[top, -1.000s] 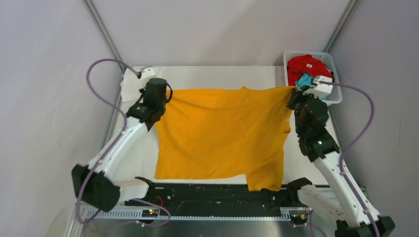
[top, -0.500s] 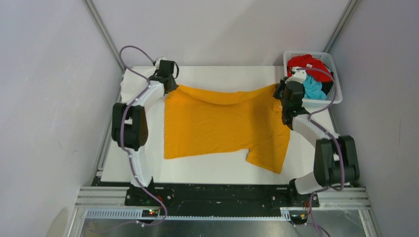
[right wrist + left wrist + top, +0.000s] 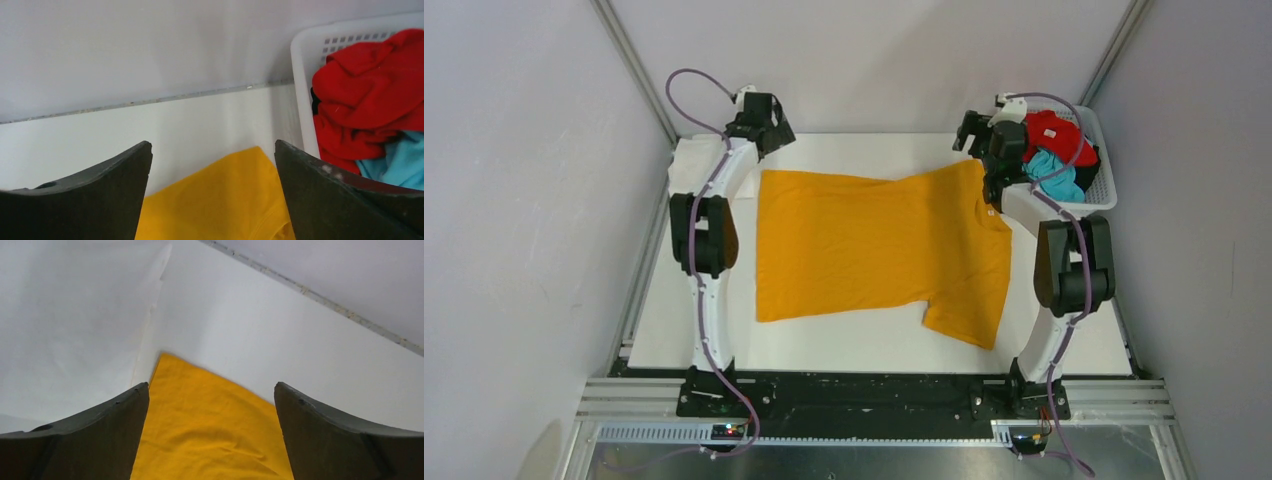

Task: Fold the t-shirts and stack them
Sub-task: Flatten out the tshirt

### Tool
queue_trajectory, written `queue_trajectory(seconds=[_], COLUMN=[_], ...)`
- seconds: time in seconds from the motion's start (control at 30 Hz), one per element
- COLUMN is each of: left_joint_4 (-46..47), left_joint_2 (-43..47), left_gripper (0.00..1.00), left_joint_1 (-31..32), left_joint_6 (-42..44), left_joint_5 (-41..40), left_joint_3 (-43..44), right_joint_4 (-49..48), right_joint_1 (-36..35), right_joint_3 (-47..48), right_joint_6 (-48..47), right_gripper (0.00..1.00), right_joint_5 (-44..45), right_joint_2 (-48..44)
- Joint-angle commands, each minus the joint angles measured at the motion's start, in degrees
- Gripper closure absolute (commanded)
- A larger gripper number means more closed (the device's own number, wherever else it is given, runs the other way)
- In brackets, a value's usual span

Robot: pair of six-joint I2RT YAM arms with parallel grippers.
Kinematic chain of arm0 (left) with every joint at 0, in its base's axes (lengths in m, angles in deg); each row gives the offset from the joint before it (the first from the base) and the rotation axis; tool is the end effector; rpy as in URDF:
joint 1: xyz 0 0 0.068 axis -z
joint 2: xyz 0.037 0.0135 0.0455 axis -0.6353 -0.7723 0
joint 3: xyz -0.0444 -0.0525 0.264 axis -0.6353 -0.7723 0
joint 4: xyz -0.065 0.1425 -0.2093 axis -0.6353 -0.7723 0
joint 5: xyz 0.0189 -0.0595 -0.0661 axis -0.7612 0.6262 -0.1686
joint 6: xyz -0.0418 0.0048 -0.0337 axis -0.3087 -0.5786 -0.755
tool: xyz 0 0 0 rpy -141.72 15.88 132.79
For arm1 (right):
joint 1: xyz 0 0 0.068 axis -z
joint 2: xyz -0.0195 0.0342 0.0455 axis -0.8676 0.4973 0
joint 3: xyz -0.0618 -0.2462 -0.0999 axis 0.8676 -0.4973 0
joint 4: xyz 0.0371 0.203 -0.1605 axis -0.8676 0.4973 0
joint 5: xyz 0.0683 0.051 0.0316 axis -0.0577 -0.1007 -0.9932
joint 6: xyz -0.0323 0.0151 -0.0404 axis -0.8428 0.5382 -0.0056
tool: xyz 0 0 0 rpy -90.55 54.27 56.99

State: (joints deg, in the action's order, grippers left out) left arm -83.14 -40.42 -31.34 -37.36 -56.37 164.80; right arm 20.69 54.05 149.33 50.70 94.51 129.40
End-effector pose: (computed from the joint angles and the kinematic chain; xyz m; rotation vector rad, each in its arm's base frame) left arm 0.5228 -0.0643 0.2490 -0.5244 2.1573 -0.0203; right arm 0.4418 0.0429 0.2670 0.1270 1.6952 0.0804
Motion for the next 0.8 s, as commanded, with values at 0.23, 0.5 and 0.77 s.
queue_trajectory(seconds=[0.23,0.5,0.77], left_joint_4=[-4.18,-4.0,-7.97], left_joint_2=[25.57,52.15,71.96], left_gripper=[0.0,0.0,0.0], left_joint_1=[3.95,12.66,20.51], left_joint_6=[0.62,-7.94,-22.62], left_joint_5=[0.62,-6.55,-4.37], left_joint_3=[-19.92,-57.14,-84.59], right_joint_4=[22.36,35.58,47.79], right_joint_1=[-2.66,-8.52,-17.77], right_joint_3=[-5.53,-24.13,-34.79], right_joint_6=[10.04,17.09,23.37], right_gripper=[0.01,0.0,0.01], right_joint_5=[-0.94,3.61,12.93], right_joint_2=[-23.29,-46.23,-58.22])
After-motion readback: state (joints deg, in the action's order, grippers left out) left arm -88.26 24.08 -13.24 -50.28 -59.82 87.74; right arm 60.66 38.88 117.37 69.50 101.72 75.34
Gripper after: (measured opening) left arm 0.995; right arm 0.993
